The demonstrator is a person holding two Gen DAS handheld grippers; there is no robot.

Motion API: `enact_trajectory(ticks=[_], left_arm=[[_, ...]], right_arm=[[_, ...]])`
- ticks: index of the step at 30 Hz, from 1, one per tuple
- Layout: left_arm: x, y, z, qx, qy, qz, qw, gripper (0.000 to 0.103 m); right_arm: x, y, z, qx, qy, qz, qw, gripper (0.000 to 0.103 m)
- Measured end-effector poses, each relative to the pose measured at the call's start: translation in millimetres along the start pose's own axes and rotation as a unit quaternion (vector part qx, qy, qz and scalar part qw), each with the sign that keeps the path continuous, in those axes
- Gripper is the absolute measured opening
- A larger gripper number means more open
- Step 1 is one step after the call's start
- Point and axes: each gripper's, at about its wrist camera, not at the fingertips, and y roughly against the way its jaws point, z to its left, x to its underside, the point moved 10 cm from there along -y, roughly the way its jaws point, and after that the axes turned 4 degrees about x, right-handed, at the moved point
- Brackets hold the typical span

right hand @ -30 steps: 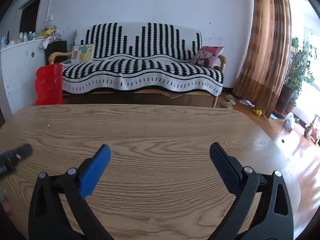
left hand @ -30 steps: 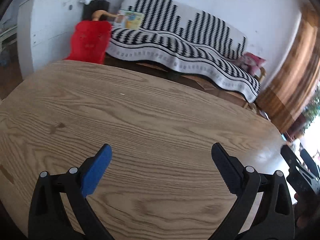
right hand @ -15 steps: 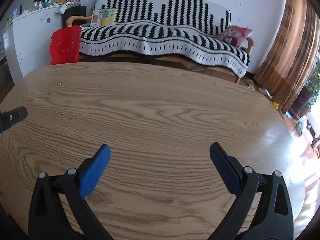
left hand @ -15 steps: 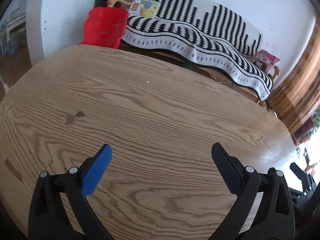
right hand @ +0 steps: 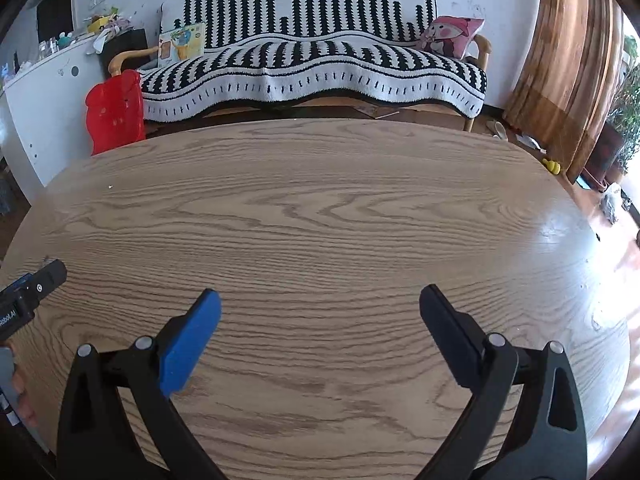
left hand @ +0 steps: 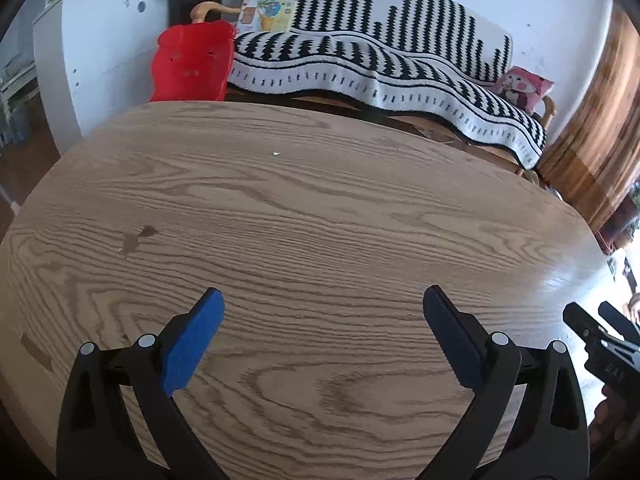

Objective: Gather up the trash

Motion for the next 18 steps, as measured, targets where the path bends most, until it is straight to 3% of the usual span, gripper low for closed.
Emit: enact_trajectory(ticks=[5, 8, 12, 18], left_arm=[[4.4, -3.2, -10.4, 0.012, -0.019, 0.011, 0.9997, 0.097], [4.6, -3.8, -7.6, -0.003, -0.022, 0.009, 0.9997, 0.097], [1.3, 0.5, -6.1, -0.013, -0.026, -0.011, 0.9995, 0.097], [-4.1, 9.2, -13.7, -0.03, -0.076, -0.037, 0.996, 0.097]], right_arm=[[2.2, 1.6, -4.7, -0.001, -0.005, 0.002, 1.0, 0.096], [2.9, 2.4, -6.6, -0.003, -0.009, 0.003, 1.0, 0.096], [4.7, 2.2, -7.6, -0.004, -0.01, 0.007, 1.0, 0.096], [4.6, 3.3, -6.8, -0.003, -0.002, 0.006, 1.0, 0.096]])
